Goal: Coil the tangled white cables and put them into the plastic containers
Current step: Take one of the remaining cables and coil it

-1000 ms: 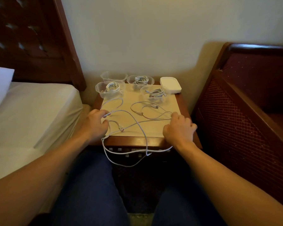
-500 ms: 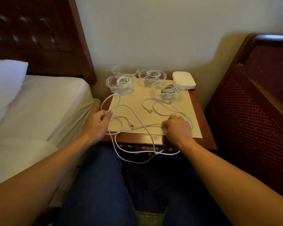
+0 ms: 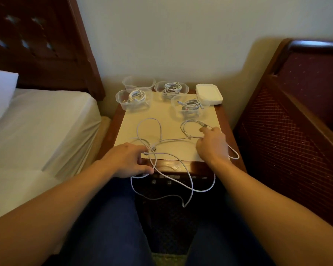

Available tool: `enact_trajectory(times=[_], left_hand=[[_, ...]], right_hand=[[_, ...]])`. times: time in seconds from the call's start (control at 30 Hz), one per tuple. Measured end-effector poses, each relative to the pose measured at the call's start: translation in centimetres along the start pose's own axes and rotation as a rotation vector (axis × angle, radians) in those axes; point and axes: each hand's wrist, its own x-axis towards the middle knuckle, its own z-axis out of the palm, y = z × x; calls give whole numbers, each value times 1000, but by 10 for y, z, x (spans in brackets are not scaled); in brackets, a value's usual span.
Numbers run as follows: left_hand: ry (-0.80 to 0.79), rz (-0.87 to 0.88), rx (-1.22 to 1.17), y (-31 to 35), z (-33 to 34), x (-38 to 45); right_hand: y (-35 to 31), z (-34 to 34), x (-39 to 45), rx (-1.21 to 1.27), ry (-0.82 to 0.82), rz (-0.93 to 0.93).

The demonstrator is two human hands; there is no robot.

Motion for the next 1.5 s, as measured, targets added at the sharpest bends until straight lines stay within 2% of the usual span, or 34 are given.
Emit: enact_trajectory(times=[0.03, 0.1, 0.2, 0.27, 0.4, 0.47, 0.53, 0.63, 0.73, 0.83, 0.93, 1.0, 1.07, 1.13, 1.2, 1.23, 1.3, 1.33, 1.43, 1.5], left_hand=[[1, -2, 6, 4, 4, 4], [8, 4, 4, 9, 9, 8], [30, 38, -7, 13, 14, 8], [48, 49, -10, 15, 15, 6], [62, 23, 131, 13, 18, 0], [172, -6, 107, 4, 18, -5], [403, -18, -93, -9, 17, -13], [721, -22, -532, -25, 15, -18], [994, -162, -769, -32, 9, -19], [1163, -303, -935, -25, 1, -20], [1243, -442, -1066, -10, -12, -21], [1197, -426, -1118, 0, -18, -20], [1059, -355, -1293, 8, -23, -18], [875, -277, -1470, 17, -26, -17], [686, -198, -1679, 29, -29, -16], [592, -179, -1805, 34, -30, -16], [437, -167, -2023, 41, -31, -16], [387, -164, -2093, 43, -30, -15], [374, -173, -2185, 48, -32, -16], [416, -188, -2179, 49, -38, -21]], right_hand=[[-4, 3, -4, -128, 27, -101], [-12, 9, -8, -202, 20, -295], [-27, 27, -13, -158, -192, -609], [-33, 43, -14, -200, -256, -702], [-33, 54, -4, -249, -155, -672], [-29, 54, 2, -277, -113, -637], [-24, 54, 6, -284, -90, -556], [-16, 55, 9, -307, -84, -438], [-18, 55, 10, -294, -88, -322], [-23, 51, 12, -236, -94, -138], [-24, 42, 15, -227, -138, -27], [-26, 37, 16, -216, -191, 4], [-31, 32, 12, -182, -219, -2], [-35, 29, 3, -140, -164, -119], [-36, 24, -10, -5, -87, -272], [-37, 21, -17, 79, -102, -332], [-38, 19, -31, 149, -245, -452], [-38, 21, -39, 102, -323, -527], [-27, 31, -55, -145, -438, -705], [-15, 37, -57, -203, -368, -757]])
